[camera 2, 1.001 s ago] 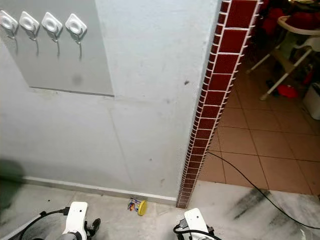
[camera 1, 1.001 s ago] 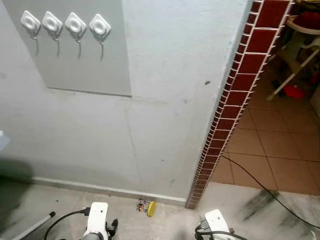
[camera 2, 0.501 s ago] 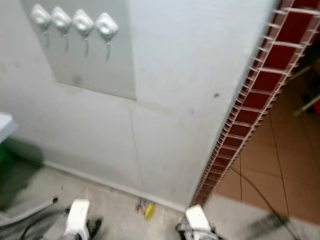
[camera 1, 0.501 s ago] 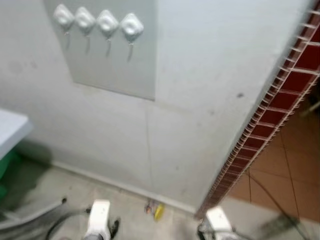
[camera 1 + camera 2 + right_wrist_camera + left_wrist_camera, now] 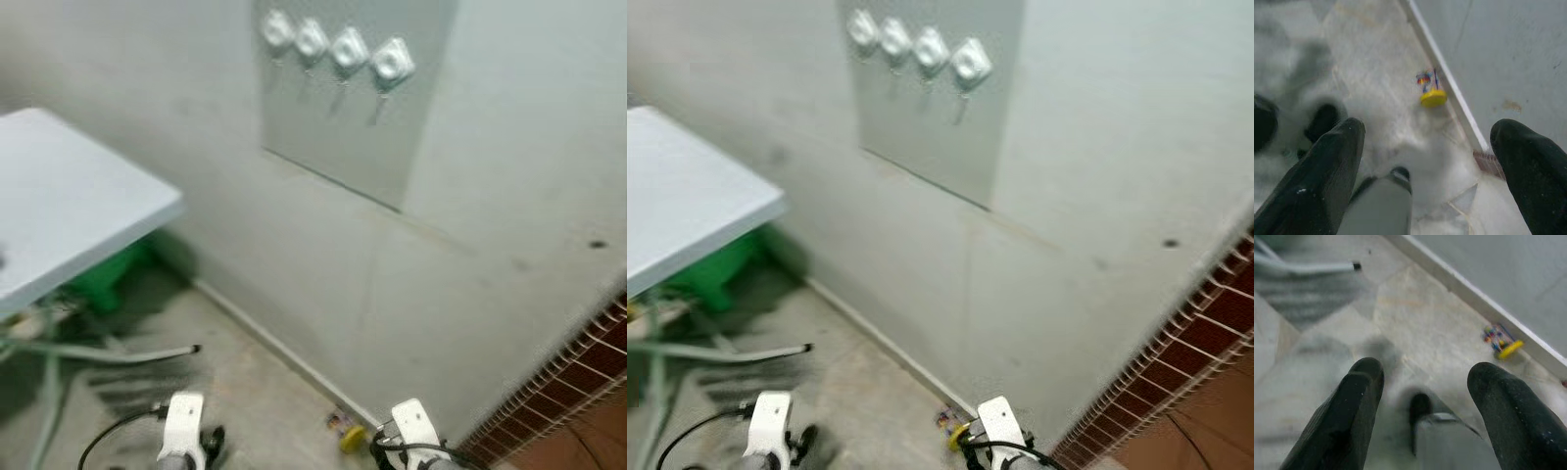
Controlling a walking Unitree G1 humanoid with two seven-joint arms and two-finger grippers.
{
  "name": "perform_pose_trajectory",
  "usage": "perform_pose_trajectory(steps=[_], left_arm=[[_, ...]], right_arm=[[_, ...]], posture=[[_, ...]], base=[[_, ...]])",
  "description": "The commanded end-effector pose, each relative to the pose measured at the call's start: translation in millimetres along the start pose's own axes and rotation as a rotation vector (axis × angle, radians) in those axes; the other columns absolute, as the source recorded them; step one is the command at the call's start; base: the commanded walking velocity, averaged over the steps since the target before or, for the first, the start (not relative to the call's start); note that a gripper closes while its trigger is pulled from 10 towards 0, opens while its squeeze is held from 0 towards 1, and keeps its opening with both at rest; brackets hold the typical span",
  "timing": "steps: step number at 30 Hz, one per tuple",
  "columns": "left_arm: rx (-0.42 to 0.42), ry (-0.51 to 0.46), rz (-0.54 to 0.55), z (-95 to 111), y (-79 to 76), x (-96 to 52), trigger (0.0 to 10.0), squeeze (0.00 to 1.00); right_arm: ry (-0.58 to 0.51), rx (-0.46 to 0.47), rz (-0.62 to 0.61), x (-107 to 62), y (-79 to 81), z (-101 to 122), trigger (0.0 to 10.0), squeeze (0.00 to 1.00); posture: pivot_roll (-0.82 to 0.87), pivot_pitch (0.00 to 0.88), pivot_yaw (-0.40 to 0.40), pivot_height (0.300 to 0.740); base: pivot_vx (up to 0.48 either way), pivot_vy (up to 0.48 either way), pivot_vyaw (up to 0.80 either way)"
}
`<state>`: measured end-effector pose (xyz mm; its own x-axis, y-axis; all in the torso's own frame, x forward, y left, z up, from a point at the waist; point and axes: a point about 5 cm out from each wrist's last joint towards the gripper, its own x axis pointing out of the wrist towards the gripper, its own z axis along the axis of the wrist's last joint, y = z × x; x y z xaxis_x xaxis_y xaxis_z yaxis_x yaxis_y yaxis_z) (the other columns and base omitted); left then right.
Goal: Hang keys on a hook
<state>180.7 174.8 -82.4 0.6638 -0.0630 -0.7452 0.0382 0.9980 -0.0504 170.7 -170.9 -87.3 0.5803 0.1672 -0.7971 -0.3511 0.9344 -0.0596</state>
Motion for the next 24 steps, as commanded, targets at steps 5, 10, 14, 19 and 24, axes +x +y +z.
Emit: perform_pose_trajectory(steps=[5,10,14,19,24], left_arm=[[0.009,0.006,0.01,2,5.2,0.0,10.0,0.0],[0.006,-0.002,0.015,5,6.7,0.7,10.0,0.0],[0.006,-0.008,0.013,8,5.9,1.9,10.0,0.0],[0.005,-0.01,0.012,10,5.6,2.4,10.0,0.0],[-0.001,-0.017,0.011,12,5.0,3.1,10.0,0.0]], right_arm=[[-0.001,0.025,-0.008,0.2,-1.8,1,10.0,0.0],[-0.002,0.038,-0.01,0.2,-1.6,1,10.0,0.0],[-0.008,0.044,-0.007,0.8,-0.7,3,10.0,0.0],[-0.009,0.046,-0.006,1.1,-0.3,3,10.0,0.0],[-0.011,0.044,-0.006,1.4,-0.8,5,10.0,0.0]], posture=[[-0.1,0.0,-0.014,0.724],[-0.1,0.0,-0.006,0.724],[-0.11,0.0,-0.005,0.724],[-0.11,0.0,-0.006,0.724],[-0.1,0.0,-0.007,0.724]], base=[[0.0,0.0,0.8],[0.0,0.0,0.8],[0.0,0.0,0.8],[0.0,0.0,0.8],[0.0,0.0,0.8]])
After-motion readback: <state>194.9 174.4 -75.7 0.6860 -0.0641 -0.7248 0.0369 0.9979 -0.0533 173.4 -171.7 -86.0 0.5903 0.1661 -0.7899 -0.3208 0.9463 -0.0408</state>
